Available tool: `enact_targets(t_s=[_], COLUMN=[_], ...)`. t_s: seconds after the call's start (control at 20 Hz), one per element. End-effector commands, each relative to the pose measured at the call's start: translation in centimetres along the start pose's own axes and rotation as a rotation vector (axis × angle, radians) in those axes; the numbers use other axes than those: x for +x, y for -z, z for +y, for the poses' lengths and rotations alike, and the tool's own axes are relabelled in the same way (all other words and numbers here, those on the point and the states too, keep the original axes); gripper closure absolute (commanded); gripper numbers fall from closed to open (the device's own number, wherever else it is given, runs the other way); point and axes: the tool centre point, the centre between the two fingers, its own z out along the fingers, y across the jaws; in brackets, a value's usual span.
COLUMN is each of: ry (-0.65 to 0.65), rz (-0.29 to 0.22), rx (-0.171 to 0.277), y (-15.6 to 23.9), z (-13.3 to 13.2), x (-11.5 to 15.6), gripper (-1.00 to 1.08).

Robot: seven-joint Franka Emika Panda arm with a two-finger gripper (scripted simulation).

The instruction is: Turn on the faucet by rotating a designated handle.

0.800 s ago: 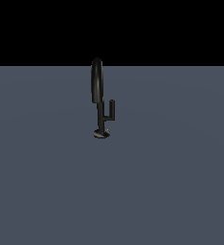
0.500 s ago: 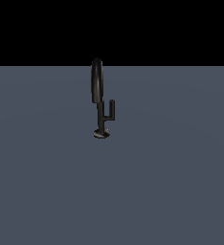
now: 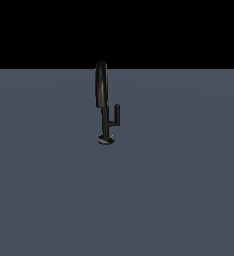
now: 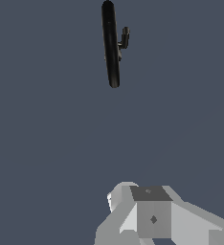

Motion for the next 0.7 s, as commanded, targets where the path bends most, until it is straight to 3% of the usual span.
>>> enact_targets(t_s=[0.0, 0.65], ry=[-0.023, -0.192], rz=[-0.024, -0.195], rx=[0.022, 0.181], y=[-0.1, -1.7], z=[-0.2, -1.0], x=[1.0, 8.4], gripper=[1.08, 1.08])
